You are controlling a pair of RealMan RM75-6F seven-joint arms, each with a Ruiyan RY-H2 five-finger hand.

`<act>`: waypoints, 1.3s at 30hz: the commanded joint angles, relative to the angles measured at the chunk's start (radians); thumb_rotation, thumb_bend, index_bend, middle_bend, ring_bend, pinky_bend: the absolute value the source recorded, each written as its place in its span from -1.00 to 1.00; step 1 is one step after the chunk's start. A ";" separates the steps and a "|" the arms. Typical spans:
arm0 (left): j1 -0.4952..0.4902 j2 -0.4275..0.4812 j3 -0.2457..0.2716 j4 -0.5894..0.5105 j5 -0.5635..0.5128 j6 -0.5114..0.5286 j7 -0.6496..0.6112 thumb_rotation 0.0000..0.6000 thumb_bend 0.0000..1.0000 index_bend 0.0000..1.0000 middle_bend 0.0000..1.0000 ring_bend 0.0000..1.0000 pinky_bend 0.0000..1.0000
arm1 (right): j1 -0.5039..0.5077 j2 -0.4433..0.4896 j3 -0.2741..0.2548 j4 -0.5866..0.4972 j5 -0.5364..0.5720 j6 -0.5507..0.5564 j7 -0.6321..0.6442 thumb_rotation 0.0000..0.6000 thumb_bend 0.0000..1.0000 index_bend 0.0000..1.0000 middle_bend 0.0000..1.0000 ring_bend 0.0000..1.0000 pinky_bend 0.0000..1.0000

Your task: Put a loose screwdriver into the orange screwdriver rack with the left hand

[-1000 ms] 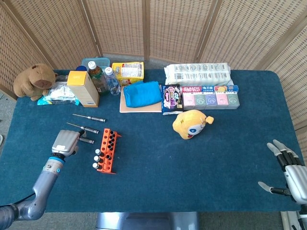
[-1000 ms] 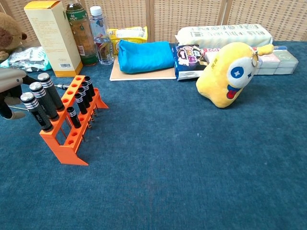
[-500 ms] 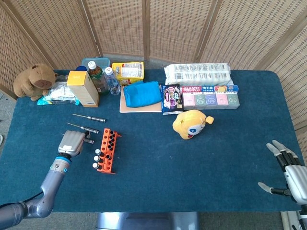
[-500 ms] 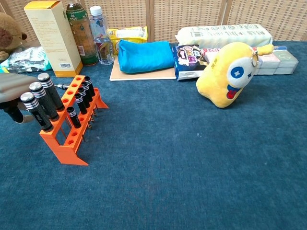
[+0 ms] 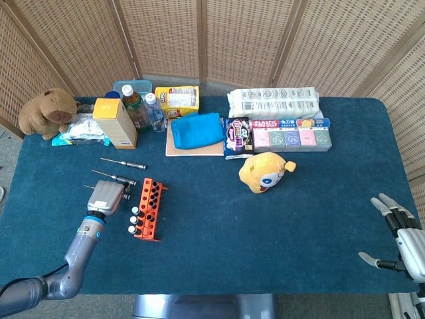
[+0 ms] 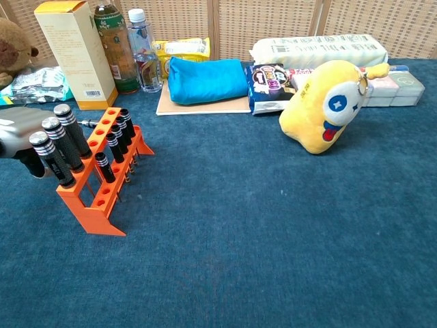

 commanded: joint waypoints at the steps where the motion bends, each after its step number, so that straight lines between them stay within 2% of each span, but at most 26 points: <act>1: -0.004 -0.012 0.002 0.009 -0.004 0.008 0.008 1.00 -0.32 -0.22 1.00 1.00 1.00 | 0.000 0.001 0.000 0.001 0.000 0.001 0.004 0.84 -1.00 -0.95 -1.00 -1.00 -1.00; 19: -0.019 -0.053 0.016 0.056 -0.015 0.027 0.036 1.00 -0.31 -0.15 1.00 1.00 1.00 | 0.006 0.007 -0.001 0.004 -0.006 -0.003 0.030 0.84 -1.00 -0.95 -1.00 -1.00 -1.00; 39: -0.024 -0.068 0.024 0.064 -0.029 0.043 0.059 1.00 -0.27 0.10 1.00 1.00 1.00 | 0.011 0.011 -0.005 -0.002 -0.007 -0.013 0.031 0.84 -1.00 -0.95 -1.00 -1.00 -1.00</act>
